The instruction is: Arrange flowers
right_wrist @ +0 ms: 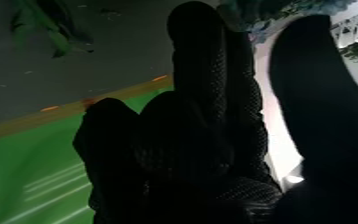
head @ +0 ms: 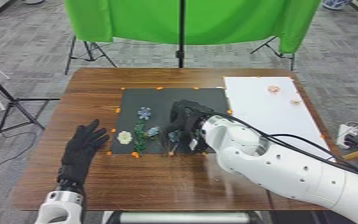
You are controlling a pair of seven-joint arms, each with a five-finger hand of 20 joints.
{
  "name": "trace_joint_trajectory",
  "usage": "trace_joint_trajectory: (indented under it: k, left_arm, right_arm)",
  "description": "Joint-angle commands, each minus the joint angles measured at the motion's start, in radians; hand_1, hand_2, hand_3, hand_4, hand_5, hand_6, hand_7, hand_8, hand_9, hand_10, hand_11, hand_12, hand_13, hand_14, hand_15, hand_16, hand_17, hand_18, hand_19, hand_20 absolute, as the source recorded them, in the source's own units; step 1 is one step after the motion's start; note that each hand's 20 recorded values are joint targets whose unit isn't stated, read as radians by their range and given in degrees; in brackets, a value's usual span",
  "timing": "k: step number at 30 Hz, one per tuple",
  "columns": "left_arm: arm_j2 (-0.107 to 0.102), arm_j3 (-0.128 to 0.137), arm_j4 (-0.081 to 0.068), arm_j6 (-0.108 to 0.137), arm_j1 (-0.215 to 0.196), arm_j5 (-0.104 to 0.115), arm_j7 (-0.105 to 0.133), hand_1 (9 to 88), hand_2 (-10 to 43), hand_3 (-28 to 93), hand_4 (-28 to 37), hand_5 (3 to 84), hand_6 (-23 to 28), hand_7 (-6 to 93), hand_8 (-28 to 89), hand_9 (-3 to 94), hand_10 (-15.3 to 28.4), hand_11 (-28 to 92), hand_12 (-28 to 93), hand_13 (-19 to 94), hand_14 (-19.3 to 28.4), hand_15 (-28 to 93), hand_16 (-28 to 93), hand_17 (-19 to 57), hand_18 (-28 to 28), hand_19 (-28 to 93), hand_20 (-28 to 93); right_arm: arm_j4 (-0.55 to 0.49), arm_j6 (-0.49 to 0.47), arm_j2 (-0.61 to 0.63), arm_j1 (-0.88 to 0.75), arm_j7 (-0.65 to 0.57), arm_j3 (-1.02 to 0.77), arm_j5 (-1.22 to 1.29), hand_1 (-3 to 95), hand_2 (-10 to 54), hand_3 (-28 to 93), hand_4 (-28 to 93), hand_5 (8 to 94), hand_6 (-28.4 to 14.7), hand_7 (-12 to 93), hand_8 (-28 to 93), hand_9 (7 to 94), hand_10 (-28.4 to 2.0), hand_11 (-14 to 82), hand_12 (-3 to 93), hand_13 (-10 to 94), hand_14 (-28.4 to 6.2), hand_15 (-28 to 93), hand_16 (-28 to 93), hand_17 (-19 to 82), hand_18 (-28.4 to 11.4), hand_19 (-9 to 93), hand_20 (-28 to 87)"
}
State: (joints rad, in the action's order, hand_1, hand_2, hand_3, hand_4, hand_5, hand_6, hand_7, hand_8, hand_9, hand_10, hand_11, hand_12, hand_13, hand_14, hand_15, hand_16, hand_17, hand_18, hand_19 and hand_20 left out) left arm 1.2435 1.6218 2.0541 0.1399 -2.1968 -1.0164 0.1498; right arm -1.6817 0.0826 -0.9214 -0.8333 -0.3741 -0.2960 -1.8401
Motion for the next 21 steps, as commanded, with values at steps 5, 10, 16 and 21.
trace_joint_trajectory:
  k: [5,10,16,21]
  left_arm:
    - [0.011,0.001,-0.006,-0.010,-0.018,-0.004,-0.004,19.7,12.7,56,-28.3,35.4,7.8,2.5,-4,36.7,14.8,15,12,27,19.7,23,-1,-0.5,14.8,13,16]
    - [0.012,0.003,-0.005,-0.009,-0.017,-0.006,-0.005,19.7,12.7,56,-28.3,35.4,7.7,2.4,-4,36.7,14.9,15,12,27,19.7,23,-1,-0.5,14.8,13,16]
    - [0.010,0.010,0.001,0.002,-0.025,-0.005,-0.003,19.7,12.6,56,-28.3,35.3,7.7,2.5,-4,36.7,14.8,15,12,27,19.8,23,-1,-0.6,14.9,13,16]
    - [0.010,0.012,0.005,0.002,-0.031,-0.008,-0.007,19.5,12.5,56,-28.3,35.4,7.6,2.5,-4,36.7,14.8,15,12,27,19.8,23,-1,-0.5,14.9,13,16]
  right_arm:
    - [-0.017,0.015,0.022,0.004,0.015,-0.039,0.007,27.0,-8.0,62,-15,66.1,-0.6,16,-9,78.9,-14.9,23.9,24.2,89,-3.9,62,35,64,-13.5,93,63]
    - [-0.064,0.057,0.076,0.011,0.015,-0.125,-0.043,23.4,-7.4,62,-15,64.1,-0.9,15,-9,78.2,-15.2,23.8,24.4,89,-4.6,62,35,63,-13.9,93,62]
    - [-0.088,0.118,0.195,0.002,-0.096,-0.288,-0.121,26.7,-7.3,63,-15,63.0,-1.0,14,-8,73.9,-15.8,21.9,24.2,86,-5.7,62,35,61,-14.3,93,62]
    - [0.012,0.058,0.259,-0.017,-0.217,-0.382,-0.232,32.7,-9.0,65,-15,53.5,-2.3,13,-7,59.1,-17.1,16.4,23.6,82,-6.2,65,34,60,-14.1,93,61]
